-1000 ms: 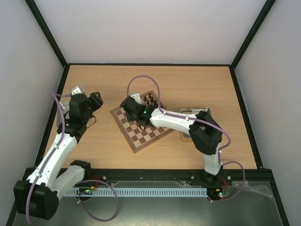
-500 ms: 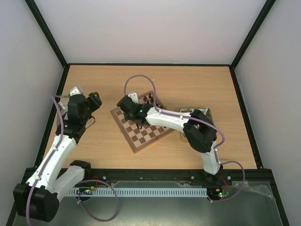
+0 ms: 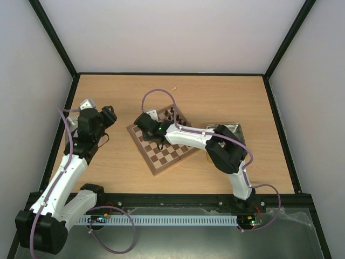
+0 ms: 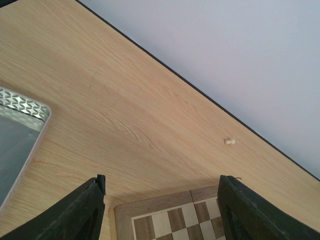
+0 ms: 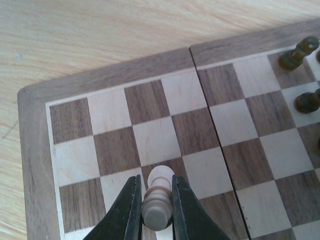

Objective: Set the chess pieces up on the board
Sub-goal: Place the chess piece on the chessboard.

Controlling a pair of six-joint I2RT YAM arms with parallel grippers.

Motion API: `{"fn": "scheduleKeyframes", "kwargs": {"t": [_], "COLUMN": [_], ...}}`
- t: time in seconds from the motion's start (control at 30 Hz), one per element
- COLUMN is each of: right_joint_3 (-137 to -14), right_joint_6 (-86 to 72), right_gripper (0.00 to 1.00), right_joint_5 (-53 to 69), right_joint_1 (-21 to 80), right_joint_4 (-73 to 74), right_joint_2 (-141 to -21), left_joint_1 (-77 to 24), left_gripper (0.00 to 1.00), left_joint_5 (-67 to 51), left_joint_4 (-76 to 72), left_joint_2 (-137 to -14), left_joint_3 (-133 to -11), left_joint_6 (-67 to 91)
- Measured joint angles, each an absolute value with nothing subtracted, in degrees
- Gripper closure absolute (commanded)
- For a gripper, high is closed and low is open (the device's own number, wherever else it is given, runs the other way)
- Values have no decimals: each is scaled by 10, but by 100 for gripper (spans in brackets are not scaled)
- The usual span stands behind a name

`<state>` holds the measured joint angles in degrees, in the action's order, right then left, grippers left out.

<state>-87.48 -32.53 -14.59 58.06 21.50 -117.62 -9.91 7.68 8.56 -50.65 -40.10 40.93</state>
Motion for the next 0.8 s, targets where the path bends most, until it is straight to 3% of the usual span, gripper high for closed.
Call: {"fn": "scheduleKeyframes", "kwargs": {"t": [0.5,0.7,0.8], "right_joint_3": [-828,-827,-828], "right_joint_6": [-314,-315,-316], "right_gripper": [96,66,60], "right_joint_5": [-100,-82,-80], "right_joint_1": [597,599,600], "right_joint_4": [208,226,242], "right_joint_2": [-1151,-1143,-1139], "left_joint_1": [-97,-97,-97], "left_gripper": [36,33,32], "left_joint_5": [75,69,61], "left_joint_4": [86,87,87], "left_joint_2": [-506,-506,-507], "left_joint_3": [-401,-401,-401], "left_joint_6": [411,411,411]}}
